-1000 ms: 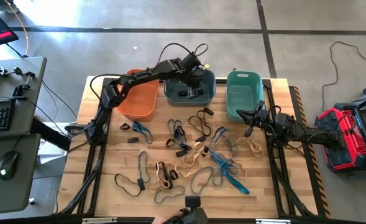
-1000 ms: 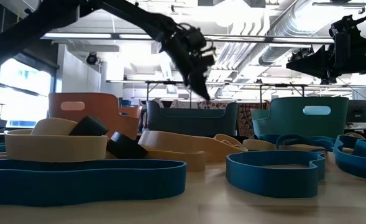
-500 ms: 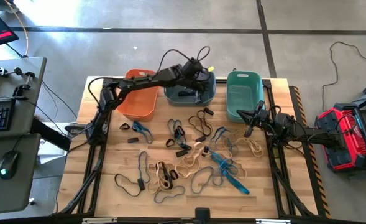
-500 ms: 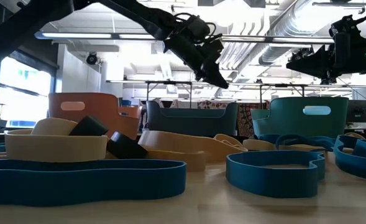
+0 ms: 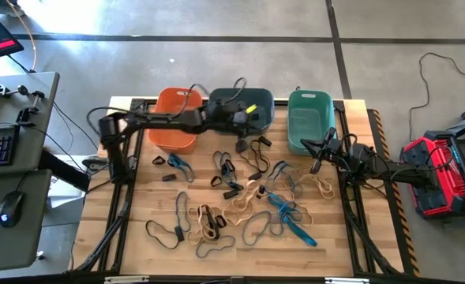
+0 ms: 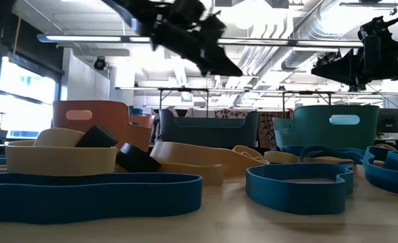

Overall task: Sort rubber bands into baskets
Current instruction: Put the brown rubber band into the green bin

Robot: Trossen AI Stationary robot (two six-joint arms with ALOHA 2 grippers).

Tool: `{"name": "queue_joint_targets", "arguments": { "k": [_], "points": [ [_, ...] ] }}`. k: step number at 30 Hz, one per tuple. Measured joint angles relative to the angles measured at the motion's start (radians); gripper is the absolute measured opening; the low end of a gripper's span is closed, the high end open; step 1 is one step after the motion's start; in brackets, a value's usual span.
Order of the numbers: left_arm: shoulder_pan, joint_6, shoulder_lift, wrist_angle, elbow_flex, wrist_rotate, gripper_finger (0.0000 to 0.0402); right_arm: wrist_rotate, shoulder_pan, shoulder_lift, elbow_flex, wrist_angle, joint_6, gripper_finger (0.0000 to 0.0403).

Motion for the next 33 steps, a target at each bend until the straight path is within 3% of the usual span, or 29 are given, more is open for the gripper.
{"name": "queue_joint_targets", "arguments": {
  "k": [4, 11, 25, 33],
  "points": [
    [-0.048, 0.03, -0.126, 0.086, -0.165, 0.001, 0.0, 0.0, 0.0, 0.0, 0.0, 0.0, 0.0, 0.0],
    [-0.136, 0.052, -0.293, 0.09, -0.356, 0.001, 0.0, 0.0, 0.0, 0.0, 0.0, 0.002, 0.0, 0.0],
    [-0.296, -0.014, -0.424, 0.072, -0.531, 0.002, 0.0, -0.005, 0.0, 0.001, 0.0, 0.076, 0.051, 0.0],
    [-0.368, -0.088, -0.448, 0.193, -0.625, 0.003, 0.0, -0.116, 0.0, 0.045, 0.001, 0.138, 0.128, 0.0]
  ]
}}
